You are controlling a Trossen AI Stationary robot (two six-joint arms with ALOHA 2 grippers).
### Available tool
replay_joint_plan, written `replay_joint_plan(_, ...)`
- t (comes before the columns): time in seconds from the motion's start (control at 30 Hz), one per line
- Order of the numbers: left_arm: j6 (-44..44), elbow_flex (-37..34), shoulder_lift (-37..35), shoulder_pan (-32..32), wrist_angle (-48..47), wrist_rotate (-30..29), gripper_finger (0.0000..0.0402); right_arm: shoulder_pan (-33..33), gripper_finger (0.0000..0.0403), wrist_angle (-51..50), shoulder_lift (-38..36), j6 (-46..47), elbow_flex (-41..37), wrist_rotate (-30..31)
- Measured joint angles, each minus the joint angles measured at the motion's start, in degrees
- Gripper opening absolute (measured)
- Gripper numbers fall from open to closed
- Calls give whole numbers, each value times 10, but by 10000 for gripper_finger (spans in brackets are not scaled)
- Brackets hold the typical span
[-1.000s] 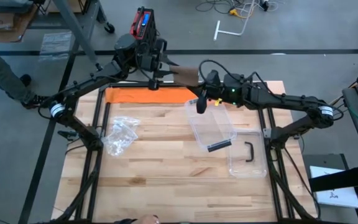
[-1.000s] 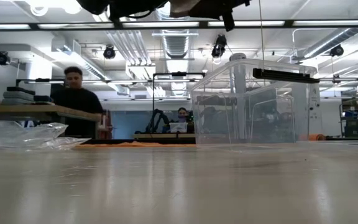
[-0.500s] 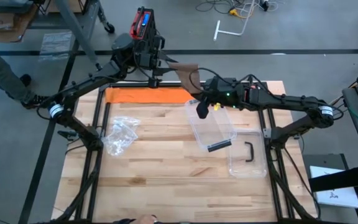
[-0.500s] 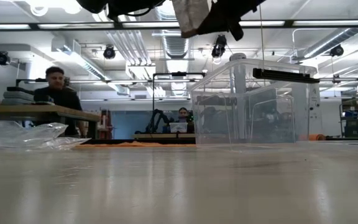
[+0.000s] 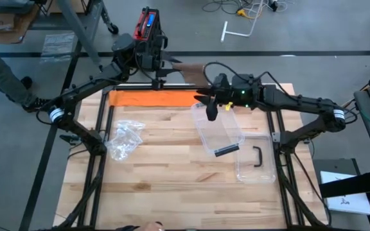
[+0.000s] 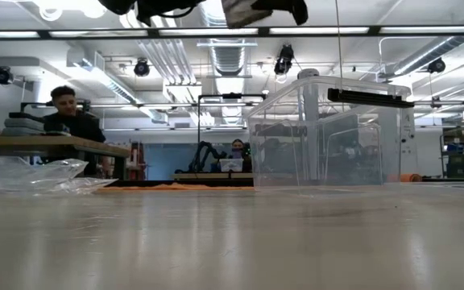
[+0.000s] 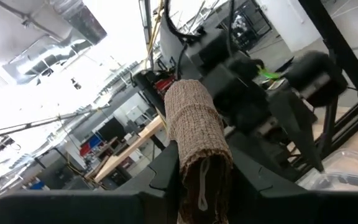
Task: Roll bandage
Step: Roll the brown bandage
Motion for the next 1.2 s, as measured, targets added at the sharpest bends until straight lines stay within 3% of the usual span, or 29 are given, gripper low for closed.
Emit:
replay_joint_plan(0.27, 43, 0, 0, 0, -5, 16, 74, 2, 244, -57, -4, 8, 88, -26)
replay_joint_plan(0.47, 62, 0, 0, 0, -29, 17, 74, 2, 284, -86, -4, 17, 137, -26)
replay_joint_plan(0.73, 61, 0, -1, 0, -39, 11, 73, -6, 289, -78, -6, -30, 193, -20)
replay_joint_plan(0.93, 60, 0, 0, 0, -50, -28, 68, -8, 272, -124, -4, -91, 234, 63)
replay_joint_plan(1.13, 61, 0, -1, 0, -49, -28, 75, -21, 256, -118, -13, -185, 251, 217)
replay_joint_plan(1.2, 61, 0, -1, 0, -50, -28, 73, -33, 251, -113, -12, -191, 247, 235)
